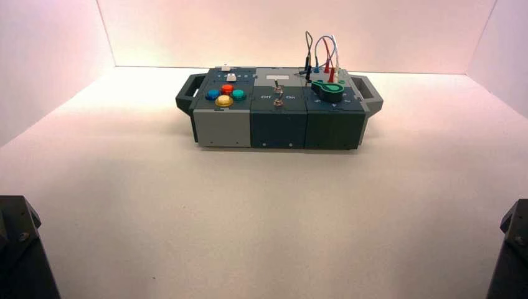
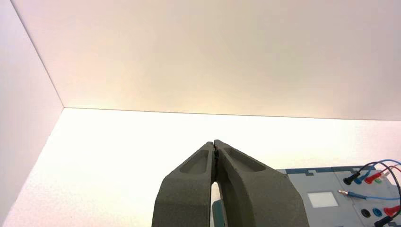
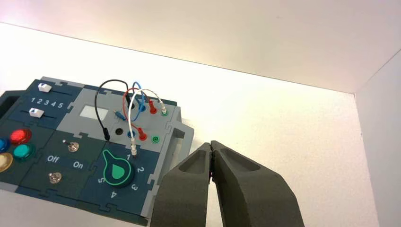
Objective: Move the top slider to position 1.
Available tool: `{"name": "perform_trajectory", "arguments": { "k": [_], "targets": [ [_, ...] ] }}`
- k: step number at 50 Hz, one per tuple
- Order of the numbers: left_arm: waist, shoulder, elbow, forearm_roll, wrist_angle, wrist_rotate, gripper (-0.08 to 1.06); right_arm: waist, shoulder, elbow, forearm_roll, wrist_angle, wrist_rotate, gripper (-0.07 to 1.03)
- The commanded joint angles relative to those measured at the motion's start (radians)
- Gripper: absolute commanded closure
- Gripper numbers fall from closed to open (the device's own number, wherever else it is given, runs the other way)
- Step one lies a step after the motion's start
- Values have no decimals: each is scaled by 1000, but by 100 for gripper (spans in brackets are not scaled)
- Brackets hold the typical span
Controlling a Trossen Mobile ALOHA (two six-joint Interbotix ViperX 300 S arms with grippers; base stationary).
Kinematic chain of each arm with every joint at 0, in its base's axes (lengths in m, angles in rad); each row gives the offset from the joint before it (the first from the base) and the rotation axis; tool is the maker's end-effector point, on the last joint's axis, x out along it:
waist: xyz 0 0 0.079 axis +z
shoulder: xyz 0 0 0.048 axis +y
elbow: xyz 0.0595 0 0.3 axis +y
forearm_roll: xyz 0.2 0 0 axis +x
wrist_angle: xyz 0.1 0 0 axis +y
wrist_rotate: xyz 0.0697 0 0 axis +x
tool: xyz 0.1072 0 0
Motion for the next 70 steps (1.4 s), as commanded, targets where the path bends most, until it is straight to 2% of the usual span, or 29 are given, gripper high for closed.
{"name": "perform_trajectory", "arguments": {
  "k": [1,18,41,53,64,70],
  "targets": [
    [6,-21,-12,2,-8,0,100,-6,-12,-15,0,-6,2,98],
    [2,-15,-14,2,11,2,100,-6,-15,-17,2,-2,0,98],
    [-52,-17,-92,2,298,0,100,-6,21,-23,5,20,2,98],
    [-57,-5,-189,0,509,0,101,-6,31,-28,5,25,2,98],
    [-94,37,-276,-6,597,0,100,-5,31,-31,2,32,2,98],
    [-127,106,-348,-8,675,0,100,-5,32,-32,2,38,0,98]
  ]
}}
